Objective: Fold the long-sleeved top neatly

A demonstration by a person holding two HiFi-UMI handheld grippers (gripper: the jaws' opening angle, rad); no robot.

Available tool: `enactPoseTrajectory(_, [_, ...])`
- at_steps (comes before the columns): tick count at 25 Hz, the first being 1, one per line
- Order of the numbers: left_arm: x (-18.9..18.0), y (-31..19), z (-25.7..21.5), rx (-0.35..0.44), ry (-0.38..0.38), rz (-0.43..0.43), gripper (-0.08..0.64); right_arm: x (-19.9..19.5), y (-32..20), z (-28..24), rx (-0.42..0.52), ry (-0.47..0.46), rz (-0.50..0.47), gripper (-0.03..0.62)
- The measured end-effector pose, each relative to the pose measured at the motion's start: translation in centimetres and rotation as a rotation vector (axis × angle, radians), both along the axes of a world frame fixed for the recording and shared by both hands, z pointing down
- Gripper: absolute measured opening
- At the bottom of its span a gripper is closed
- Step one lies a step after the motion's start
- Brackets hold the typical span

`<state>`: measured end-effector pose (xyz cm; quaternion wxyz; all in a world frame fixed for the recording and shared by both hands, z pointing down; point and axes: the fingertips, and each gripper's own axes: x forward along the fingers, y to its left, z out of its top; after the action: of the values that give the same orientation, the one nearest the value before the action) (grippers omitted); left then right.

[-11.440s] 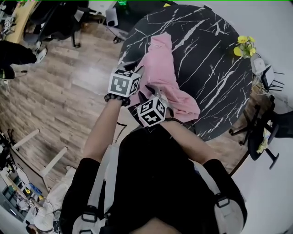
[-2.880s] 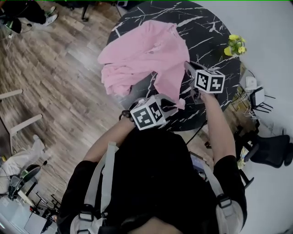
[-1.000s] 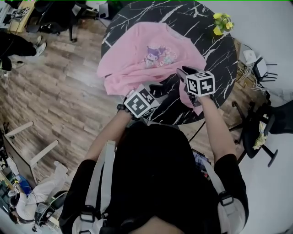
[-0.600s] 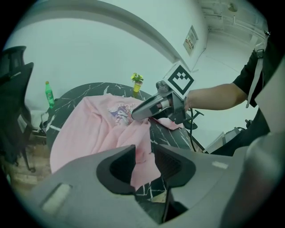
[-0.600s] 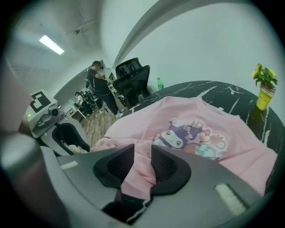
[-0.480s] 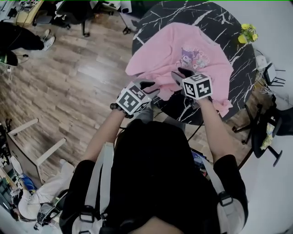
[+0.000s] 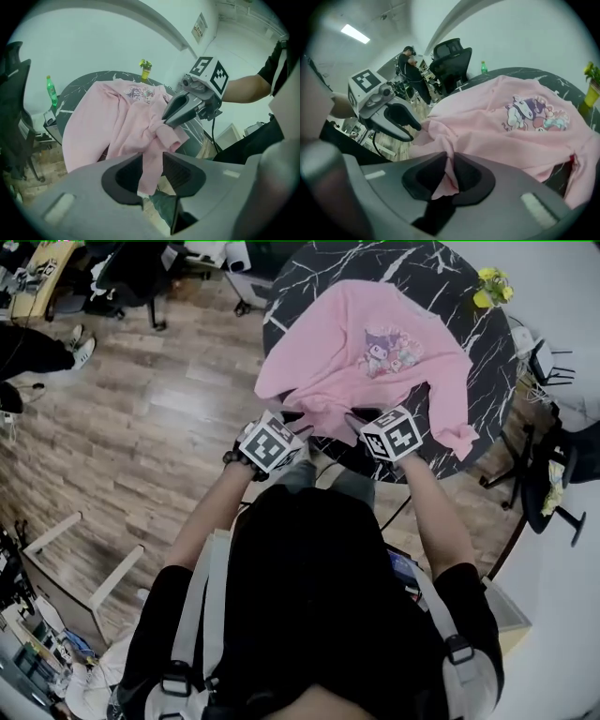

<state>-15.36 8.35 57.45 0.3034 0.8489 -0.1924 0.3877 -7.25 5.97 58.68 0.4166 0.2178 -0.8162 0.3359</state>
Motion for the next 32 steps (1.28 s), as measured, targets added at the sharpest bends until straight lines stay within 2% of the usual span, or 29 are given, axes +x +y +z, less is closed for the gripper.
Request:
enactPoseTrajectory(3, [0.5,0.2,0.9,-0.008,-0.018,0.037,0.144,2.1,1.8,0.0,-0.026,0.003,0.052,0.046])
enactPoseTrajectory(16, [3.4,3.1,2.2,-0.058,-0.072,0.232,0.144,12.3,10.0,0.8,-0.063,0.029,0.357,0.048])
enactPoseTrajectory(20, [3.8,3.3,2.7,-0.062,-0.092,0.259,0.144,15.9,11.2,1.8,-0.045,0.100,0.404,0.048])
enactPoseTrajectory(23, [4.1,3.1,2.5,-0.053,-0.103,0.266,0.144,16.9,11.2,1.5,-0.028,0.082,0.447,0.051])
enactPoseTrajectory(24, [4.4,2.9,2.3,-0.048,-0.101,0.266,0.144,16.9,11.0,1.2,-0.021,0.070,0.453,0.071])
enactPoseTrajectory(27, [5.6,2.2,1.1,-0.032,-0.079,0.263,0.144,17.0,10.5,0.5,0.000,0.054,0.444,0.126])
enactPoseTrajectory(32, [9.2,0.4,-1.2,0.007,-0.015,0.261,0.144,19.0,8.4,0.0,0.043,0.071,0.449,0.152])
